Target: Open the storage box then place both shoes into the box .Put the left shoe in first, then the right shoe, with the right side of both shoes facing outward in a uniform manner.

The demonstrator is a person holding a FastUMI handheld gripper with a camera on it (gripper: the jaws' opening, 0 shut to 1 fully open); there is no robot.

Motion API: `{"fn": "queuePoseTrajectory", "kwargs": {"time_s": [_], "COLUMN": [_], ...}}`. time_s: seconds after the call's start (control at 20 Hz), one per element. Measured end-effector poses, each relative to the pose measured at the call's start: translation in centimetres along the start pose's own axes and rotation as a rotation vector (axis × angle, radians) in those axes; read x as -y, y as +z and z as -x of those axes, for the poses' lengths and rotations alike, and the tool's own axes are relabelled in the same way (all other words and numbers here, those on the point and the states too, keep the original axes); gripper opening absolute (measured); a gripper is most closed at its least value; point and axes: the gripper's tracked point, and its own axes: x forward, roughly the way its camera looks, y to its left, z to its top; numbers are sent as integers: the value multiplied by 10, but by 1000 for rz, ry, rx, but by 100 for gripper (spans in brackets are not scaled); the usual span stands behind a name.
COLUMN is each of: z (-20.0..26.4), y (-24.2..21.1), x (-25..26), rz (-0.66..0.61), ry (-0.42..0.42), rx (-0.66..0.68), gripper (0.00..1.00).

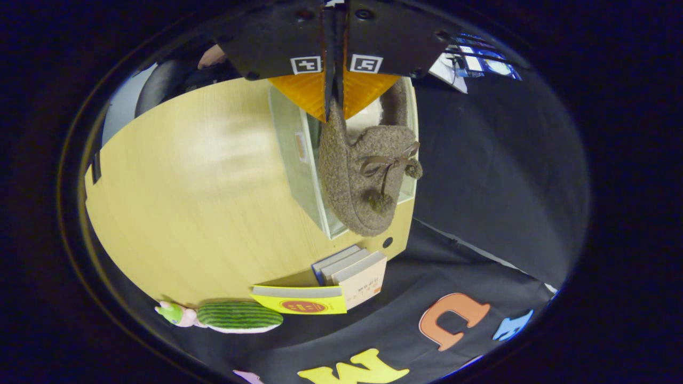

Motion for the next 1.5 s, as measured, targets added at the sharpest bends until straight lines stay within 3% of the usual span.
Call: {"fn": "queuePoseTrajectory", "kwargs": {"time_s": [0.2,0.3,0.4,0.5,0.65,0.85,1.2,1.35,1.5], "z": [-6,-4,-4,0,10,49,179,235,255], "y": [-1,-4,5,14,35,82,133,126,106], "x": [3,-3,-6,-4,2,10,53,74,96], "rz": [-31,-45,-35,-21,40,210,393,440,494], "ry": [8,41,68,69,39,-32,-91,-103,-98], "rx": [-2,-7,17,54,145,389,890,1072,1134], "gripper": [6,13,27,53,80,83,89,95,100]}}
